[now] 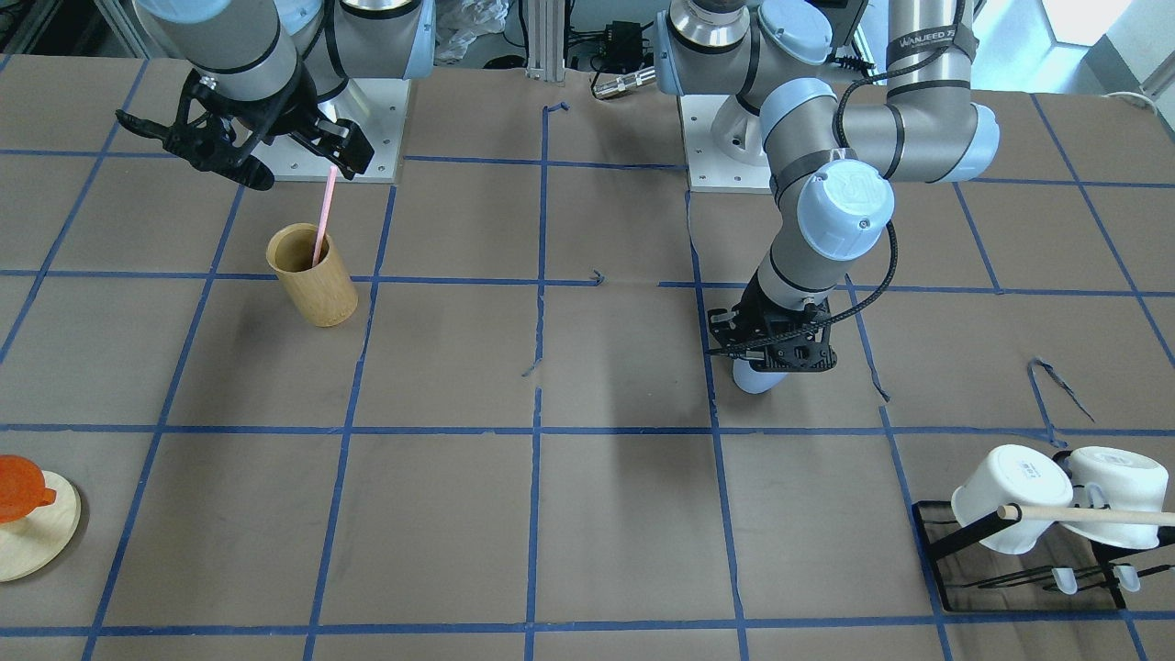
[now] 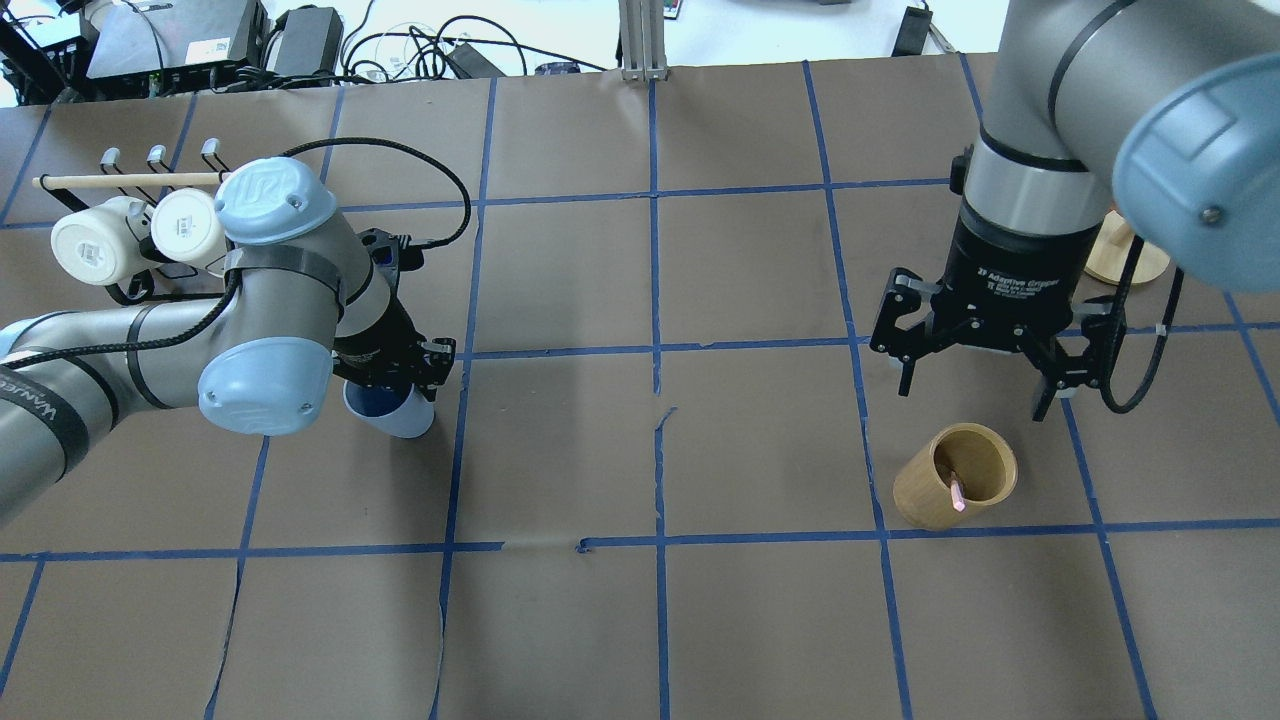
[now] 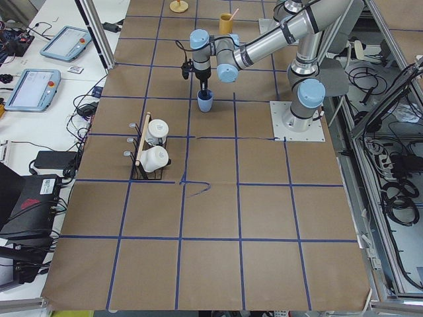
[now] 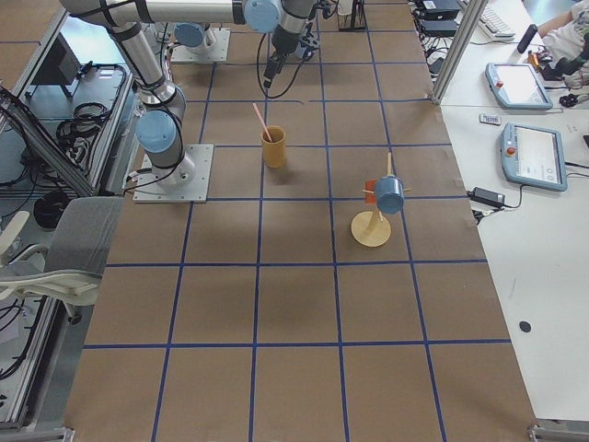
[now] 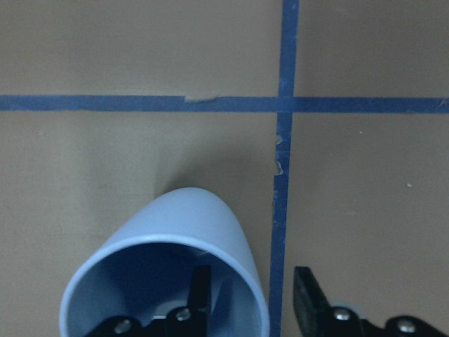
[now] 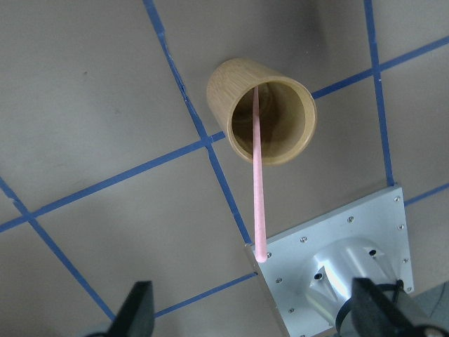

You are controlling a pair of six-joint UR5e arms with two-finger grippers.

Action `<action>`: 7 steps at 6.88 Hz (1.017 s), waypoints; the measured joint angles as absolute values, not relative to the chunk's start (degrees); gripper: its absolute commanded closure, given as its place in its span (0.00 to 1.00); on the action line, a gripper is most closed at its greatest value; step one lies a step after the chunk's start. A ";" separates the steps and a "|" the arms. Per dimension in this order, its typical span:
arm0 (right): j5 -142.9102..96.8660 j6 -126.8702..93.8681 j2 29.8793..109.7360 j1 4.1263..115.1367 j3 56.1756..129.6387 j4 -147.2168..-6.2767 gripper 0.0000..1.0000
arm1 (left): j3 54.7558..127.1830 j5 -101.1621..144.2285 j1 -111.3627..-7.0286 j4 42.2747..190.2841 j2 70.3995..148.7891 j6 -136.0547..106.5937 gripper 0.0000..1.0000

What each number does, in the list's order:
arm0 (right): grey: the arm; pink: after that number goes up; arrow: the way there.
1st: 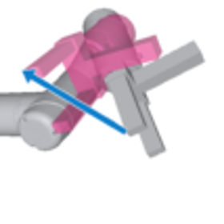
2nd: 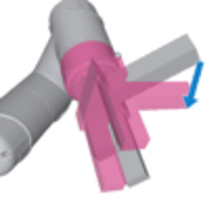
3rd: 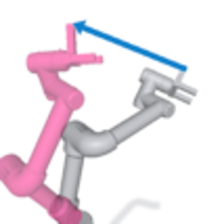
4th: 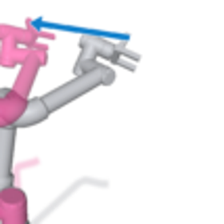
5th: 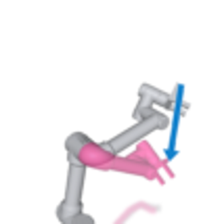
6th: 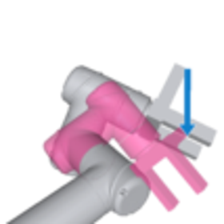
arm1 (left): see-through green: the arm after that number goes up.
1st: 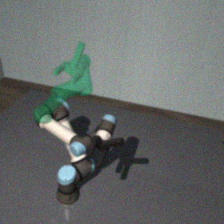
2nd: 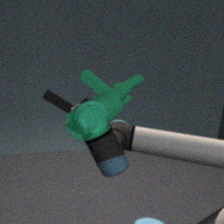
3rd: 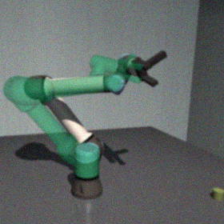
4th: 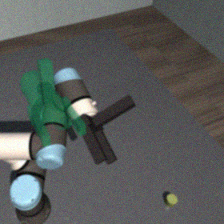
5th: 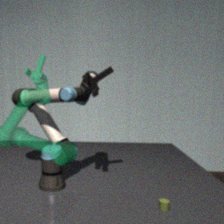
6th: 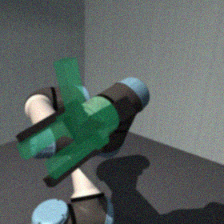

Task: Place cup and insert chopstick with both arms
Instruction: 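Lower the left gripper onto the blue cup while the right descends to the chopstick, then carry the blue cup to center with the left gripper while the right grasps the chopstick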

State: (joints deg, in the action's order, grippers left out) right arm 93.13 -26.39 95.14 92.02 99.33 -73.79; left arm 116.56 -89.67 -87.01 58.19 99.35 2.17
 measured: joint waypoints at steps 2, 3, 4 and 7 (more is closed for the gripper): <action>93.20 -32.49 95.68 91.81 106.66 -78.81 0.03 | 114.54 -89.78 -87.13 58.43 99.46 -0.35 1.00; 93.19 -33.35 95.81 91.55 109.27 -80.48 0.04 | 112.44 -89.56 -87.77 58.80 100.06 -4.29 1.00; 93.17 -33.64 95.85 91.13 111.04 -81.37 0.06 | 109.98 -89.20 -89.85 59.01 101.01 -9.16 1.00; 93.24 -32.27 95.53 88.22 113.19 -81.82 0.52 | 96.69 -88.90 -99.28 59.26 108.90 -17.22 1.00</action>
State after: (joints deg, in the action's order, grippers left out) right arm 93.24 -32.27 95.53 88.22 113.19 -81.82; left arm 96.69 -88.90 -99.28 59.26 108.90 -17.22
